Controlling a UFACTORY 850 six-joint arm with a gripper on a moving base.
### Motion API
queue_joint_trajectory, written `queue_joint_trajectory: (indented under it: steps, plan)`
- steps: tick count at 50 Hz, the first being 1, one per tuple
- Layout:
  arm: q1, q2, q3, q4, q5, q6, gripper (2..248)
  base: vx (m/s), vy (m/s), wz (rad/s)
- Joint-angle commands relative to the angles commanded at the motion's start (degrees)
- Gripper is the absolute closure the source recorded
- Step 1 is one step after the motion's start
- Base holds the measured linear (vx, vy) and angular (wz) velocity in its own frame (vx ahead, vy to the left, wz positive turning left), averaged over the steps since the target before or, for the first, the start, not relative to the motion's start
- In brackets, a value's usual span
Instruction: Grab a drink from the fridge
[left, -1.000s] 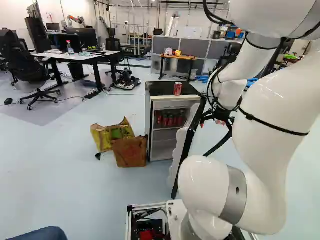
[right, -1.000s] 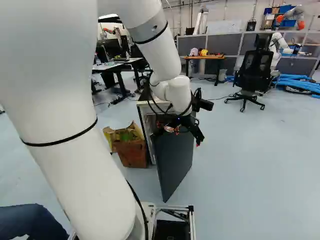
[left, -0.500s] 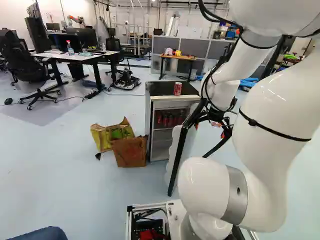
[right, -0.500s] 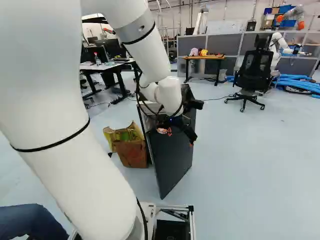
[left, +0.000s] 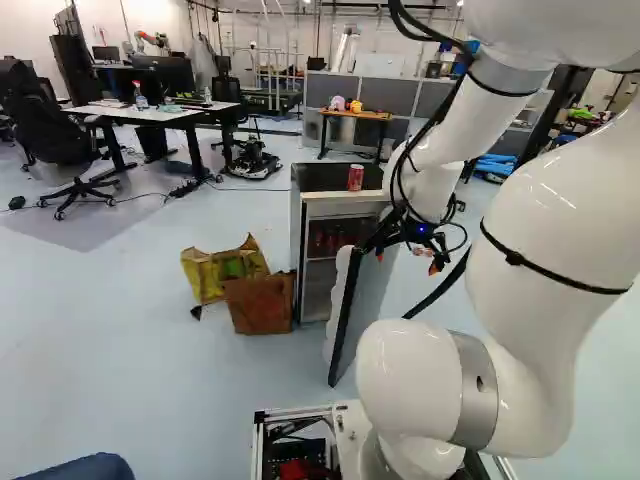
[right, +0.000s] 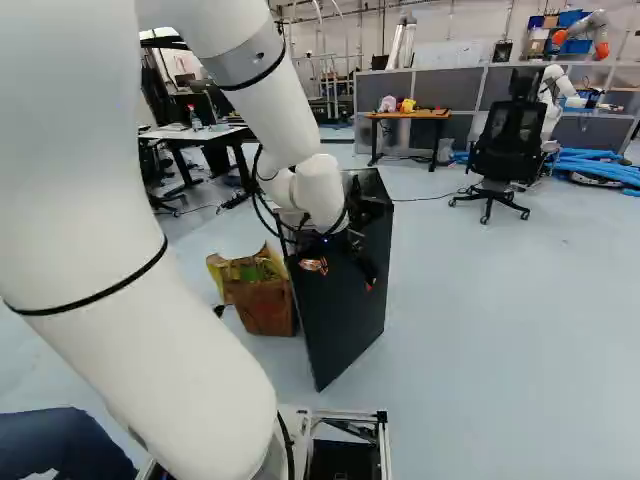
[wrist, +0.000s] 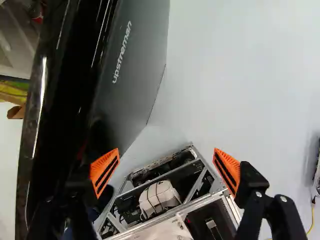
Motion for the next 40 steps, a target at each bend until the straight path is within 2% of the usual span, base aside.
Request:
queue_joint_trajectory:
  steps: [40]
  plan:
    - [6.4, -1.0, -1.1, -3.7, 1.8, 0.0, 3, 0.000, 0.000, 0.000]
